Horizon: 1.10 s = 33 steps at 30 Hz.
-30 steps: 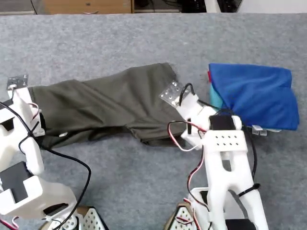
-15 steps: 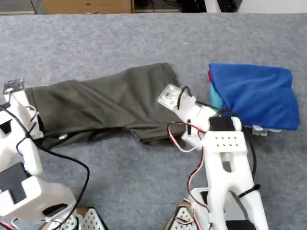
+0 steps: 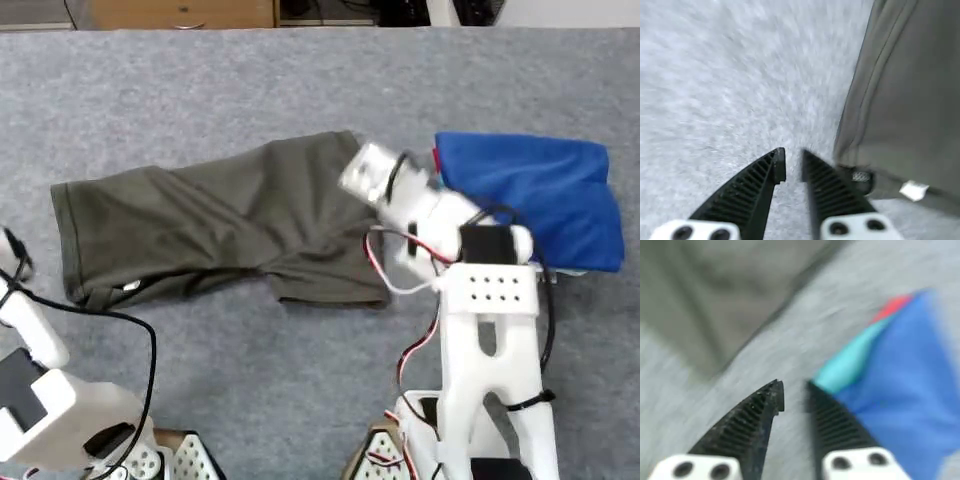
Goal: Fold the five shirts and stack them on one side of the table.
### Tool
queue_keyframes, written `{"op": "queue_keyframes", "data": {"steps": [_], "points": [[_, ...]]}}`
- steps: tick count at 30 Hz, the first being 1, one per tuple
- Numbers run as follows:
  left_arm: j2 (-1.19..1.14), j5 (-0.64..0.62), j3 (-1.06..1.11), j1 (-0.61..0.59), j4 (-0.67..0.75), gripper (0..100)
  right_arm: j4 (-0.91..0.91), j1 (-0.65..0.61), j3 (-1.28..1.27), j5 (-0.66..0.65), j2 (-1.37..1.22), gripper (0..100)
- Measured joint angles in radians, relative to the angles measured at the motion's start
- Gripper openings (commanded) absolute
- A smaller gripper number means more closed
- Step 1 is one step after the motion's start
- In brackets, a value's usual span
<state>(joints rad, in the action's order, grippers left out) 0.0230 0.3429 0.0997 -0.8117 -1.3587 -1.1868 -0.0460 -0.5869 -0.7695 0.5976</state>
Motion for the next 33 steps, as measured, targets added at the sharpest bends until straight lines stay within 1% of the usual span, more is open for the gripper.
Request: {"op": "queue_keyframes", "data": {"steps": [2,4,7,9,11,13,15,19,22,27,30,33], "points": [[-0.002,-0.106,-0.138,0.026,-0.048,2,0.049,-0.037,0.063,0.041,-0.057,1.3],[-0.017,-0.207,-0.233,0.074,-0.052,2,0.089,-0.081,0.124,0.087,-0.146,0.9],[-0.066,-0.311,-0.296,0.164,-0.040,2,0.104,-0.137,0.242,0.149,-0.318,0.9],[-0.120,-0.351,-0.313,0.233,-0.031,2,0.109,-0.149,0.342,0.199,-0.448,0.9],[-0.183,-0.373,-0.330,0.295,-0.020,2,0.109,-0.153,0.462,0.255,-0.588,0.9],[-0.241,-0.382,-0.356,0.327,-0.009,2,0.106,-0.155,0.597,0.299,-0.727,0.9],[-0.301,-0.388,-0.393,0.334,0.011,2,0.084,-0.155,0.744,0.341,-0.867,0.9],[-0.434,-0.404,-0.454,0.336,0.100,2,0.023,-0.158,1.059,0.414,-1.138,0.9],[-0.545,-0.404,-0.483,0.336,0.141,2,-0.034,-0.184,1.309,0.462,-1.341,0.9],[-0.726,-0.404,-0.534,0.336,0.149,2,-0.140,-0.230,1.722,0.491,-1.659,0.9],[-0.776,-0.407,-0.588,0.316,0.147,2,-0.172,-0.227,1.938,0.493,-1.826,0.9],[-0.815,-0.408,-0.641,0.290,0.146,2,-0.173,-0.207,2.090,0.493,-1.958,0.9]]}}
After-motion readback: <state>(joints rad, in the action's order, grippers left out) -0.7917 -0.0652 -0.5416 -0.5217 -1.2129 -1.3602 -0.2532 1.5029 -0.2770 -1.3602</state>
